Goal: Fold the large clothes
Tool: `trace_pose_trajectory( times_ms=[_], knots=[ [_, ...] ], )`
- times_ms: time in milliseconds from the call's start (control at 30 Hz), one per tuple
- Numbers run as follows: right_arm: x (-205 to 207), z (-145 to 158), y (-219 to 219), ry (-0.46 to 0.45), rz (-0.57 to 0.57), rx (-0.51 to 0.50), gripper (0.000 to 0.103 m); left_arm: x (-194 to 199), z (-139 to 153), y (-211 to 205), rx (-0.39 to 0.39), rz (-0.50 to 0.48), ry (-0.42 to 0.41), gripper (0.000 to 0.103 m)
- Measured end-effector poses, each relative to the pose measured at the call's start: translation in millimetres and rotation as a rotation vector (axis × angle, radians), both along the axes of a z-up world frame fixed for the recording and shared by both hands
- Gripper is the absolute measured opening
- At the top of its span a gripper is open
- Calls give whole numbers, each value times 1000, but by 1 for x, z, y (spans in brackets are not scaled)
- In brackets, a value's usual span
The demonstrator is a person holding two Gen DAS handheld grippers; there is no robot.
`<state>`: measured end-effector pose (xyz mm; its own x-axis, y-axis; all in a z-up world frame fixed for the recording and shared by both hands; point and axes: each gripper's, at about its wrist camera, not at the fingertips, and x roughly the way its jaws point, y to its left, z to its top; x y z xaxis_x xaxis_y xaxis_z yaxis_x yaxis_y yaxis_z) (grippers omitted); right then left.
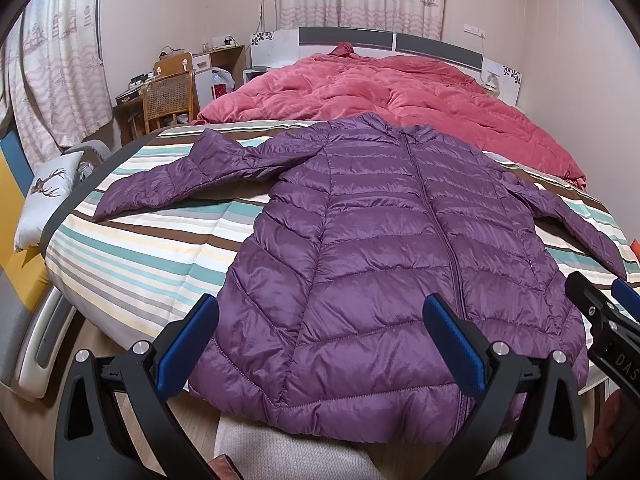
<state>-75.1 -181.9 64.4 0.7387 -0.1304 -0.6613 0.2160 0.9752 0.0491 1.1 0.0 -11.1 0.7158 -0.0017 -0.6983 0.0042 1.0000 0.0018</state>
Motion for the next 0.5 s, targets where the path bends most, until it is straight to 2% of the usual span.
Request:
trace_pose_trajectory(
  times_ms=[300,500],
  knots=[
    [2,-3,-9,-3,-11,19,100,2,0,-1,0,-2,8,101],
    [6,-3,-19,-13,-38,-26,100,9,-6,-1,-25,-31,39,101]
  ],
)
